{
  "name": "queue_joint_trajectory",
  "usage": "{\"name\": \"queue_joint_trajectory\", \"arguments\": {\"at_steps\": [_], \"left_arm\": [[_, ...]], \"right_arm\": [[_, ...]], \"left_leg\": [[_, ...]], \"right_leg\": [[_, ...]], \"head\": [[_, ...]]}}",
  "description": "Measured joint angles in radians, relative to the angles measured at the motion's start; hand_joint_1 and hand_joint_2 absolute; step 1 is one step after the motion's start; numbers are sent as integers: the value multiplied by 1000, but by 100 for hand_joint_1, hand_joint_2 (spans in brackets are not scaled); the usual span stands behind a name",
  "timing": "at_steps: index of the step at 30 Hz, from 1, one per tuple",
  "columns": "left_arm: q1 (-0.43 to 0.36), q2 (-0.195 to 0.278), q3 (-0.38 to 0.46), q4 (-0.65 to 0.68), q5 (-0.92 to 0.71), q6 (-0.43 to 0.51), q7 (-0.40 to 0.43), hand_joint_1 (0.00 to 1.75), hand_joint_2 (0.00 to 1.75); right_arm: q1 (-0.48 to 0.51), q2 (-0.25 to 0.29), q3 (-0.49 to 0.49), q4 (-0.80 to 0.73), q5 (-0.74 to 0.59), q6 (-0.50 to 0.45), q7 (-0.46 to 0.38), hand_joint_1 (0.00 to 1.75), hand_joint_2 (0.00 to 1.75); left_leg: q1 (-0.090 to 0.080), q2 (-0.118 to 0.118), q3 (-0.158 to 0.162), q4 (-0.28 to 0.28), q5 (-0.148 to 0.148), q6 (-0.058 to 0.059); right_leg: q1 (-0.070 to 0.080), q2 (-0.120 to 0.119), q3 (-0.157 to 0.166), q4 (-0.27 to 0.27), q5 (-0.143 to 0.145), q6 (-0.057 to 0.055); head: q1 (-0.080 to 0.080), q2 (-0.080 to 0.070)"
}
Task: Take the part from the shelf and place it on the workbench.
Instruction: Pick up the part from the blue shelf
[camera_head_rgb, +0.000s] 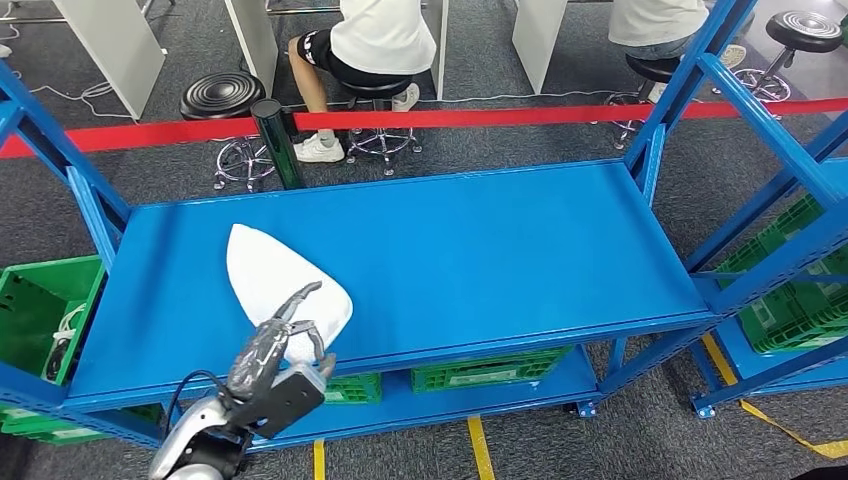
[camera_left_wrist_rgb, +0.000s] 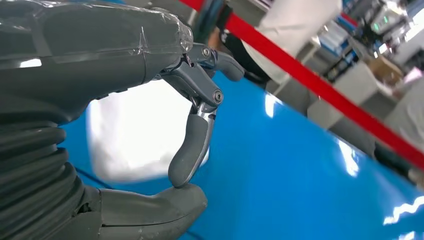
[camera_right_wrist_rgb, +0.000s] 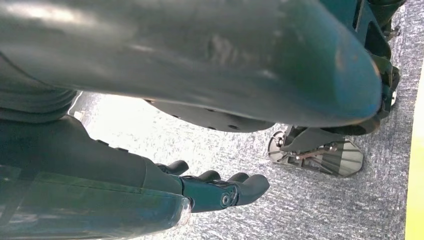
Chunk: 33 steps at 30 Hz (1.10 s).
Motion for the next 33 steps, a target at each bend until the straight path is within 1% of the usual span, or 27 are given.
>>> {"name": "queue_joint_trajectory", "arguments": {"at_steps": [5,9,17,20,23,26,29,30,31,32,33], "left_arm": [[-62,-2,-63,52,11,-95,-51,0,175],[-87,-3,-91,79,15,-111,-57,0,175],[-103,-3,-124,111,17,-114,-63,0,175],[-109,-3,-133,120,43,-144,-64,0,175],[-119,-5,-146,129,85,-206,-50,0,175],[-129,-14,-158,140,103,-246,-6,0,175],[-136,-26,-169,156,97,-243,36,0,175],[-137,-30,-172,161,95,-224,39,0,175],[-135,-36,-173,167,100,-179,21,0,175],[-127,-45,-169,172,119,-98,-31,0,131],[-112,-55,-161,173,150,14,-120,0,87]], "right_arm": [[-1,0,11,0,22,10,0,0,0],[-1,0,19,0,24,12,0,0,0],[-1,0,25,0,25,12,0,0,0],[-1,0,29,0,26,12,0,0,0],[-1,0,30,0,26,14,0,0,0],[-1,0,30,0,20,15,1,0,0],[-1,0,30,0,11,15,7,0,0],[-1,0,30,0,8,14,9,0,0],[-1,0,30,0,4,12,9,0,0],[-1,0,30,0,0,9,9,0,0],[-1,0,30,0,-2,4,9,0,0]], "left_leg": [[0,-2,0,0,0,0],[0,-2,0,0,0,0],[0,-1,0,0,0,0],[0,-1,0,0,0,0],[0,-1,0,0,0,0],[0,-1,0,0,0,0],[0,-1,0,0,0,0],[0,-1,0,0,0,0],[0,0,0,0,0,0],[0,1,0,0,0,0],[0,3,0,0,0,0]], "right_leg": [[0,-2,0,0,0,0],[0,-2,0,0,0,0],[0,-2,0,0,-1,0],[0,-2,0,0,-1,0],[0,-2,0,0,-1,0],[0,-2,0,0,-1,0],[0,-2,0,0,-1,0],[0,-2,0,0,-1,0],[0,-2,1,0,-1,0],[0,-2,1,0,-1,0],[0,-1,2,0,-1,0]], "head": [[0,0],[0,0],[0,0],[0,0],[0,0],[0,0],[0,0],[0,0],[0,0],[0,0],[0,0]]}}
